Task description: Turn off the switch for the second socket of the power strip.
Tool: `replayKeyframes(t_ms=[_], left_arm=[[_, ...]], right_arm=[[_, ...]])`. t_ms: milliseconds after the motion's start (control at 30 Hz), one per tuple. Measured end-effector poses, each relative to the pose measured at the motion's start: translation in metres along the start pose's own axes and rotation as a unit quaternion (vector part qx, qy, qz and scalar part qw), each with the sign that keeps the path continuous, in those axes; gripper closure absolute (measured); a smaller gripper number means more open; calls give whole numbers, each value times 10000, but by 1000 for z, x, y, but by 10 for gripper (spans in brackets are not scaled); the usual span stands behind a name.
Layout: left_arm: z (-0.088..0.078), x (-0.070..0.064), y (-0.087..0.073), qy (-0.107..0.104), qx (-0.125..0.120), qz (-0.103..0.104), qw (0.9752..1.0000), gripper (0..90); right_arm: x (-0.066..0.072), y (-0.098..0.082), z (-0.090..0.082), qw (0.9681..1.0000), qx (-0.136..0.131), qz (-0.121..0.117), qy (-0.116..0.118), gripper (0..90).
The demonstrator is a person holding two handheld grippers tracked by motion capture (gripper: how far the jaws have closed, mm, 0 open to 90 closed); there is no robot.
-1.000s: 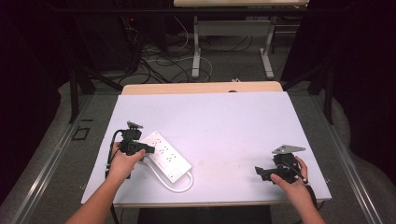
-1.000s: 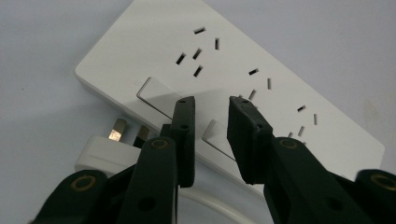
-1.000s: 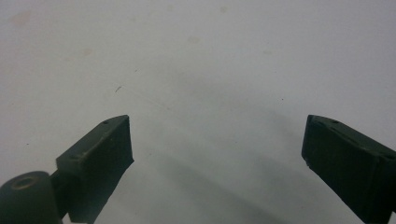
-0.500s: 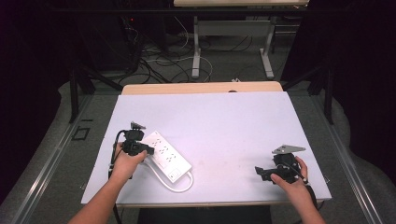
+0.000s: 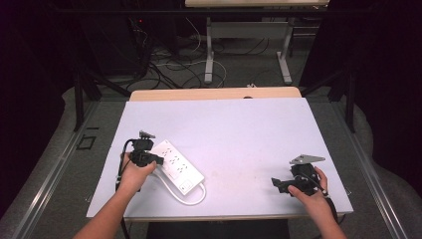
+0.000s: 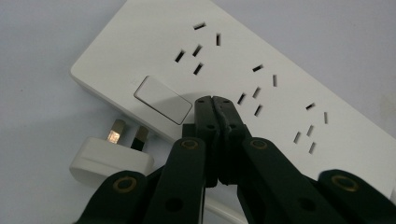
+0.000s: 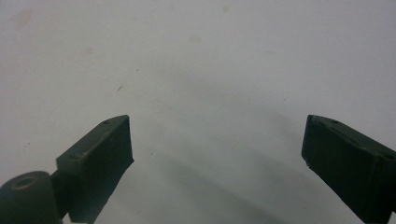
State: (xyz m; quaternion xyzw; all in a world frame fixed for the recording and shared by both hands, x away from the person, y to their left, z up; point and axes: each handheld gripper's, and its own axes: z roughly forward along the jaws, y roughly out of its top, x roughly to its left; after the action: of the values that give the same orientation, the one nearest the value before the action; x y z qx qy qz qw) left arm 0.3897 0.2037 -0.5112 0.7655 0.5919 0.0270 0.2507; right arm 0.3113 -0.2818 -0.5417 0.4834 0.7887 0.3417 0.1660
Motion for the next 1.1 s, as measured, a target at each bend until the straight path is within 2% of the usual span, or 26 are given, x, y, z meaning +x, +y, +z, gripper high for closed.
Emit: replayKeyframes(t_ms=[167, 233, 300, 667, 800, 1100], left_arm=[[0, -1, -1, 21, -28, 8, 10000, 900], [2, -1, -2, 112, -42, 67, 9999, 900], [3, -1, -3, 104, -110, 49, 9999, 900], [3, -1, -3, 85, -115, -26, 9999, 900], [2, -2, -2, 95, -31, 28, 9999, 900], [0, -4, 0, 43, -54, 90, 9999, 858]], right_arm=[[1, 0, 0, 10000, 18, 8, 20, 83], [0, 0, 0, 10000, 17, -4, 23, 83], [0, 0, 0, 10000, 17, -4, 22, 83], [0, 0, 1, 10000, 15, -7, 20, 83], [0, 1, 1, 10000, 2, -4, 20, 83], [1, 1, 2, 10000, 10, 9, 72, 83]])
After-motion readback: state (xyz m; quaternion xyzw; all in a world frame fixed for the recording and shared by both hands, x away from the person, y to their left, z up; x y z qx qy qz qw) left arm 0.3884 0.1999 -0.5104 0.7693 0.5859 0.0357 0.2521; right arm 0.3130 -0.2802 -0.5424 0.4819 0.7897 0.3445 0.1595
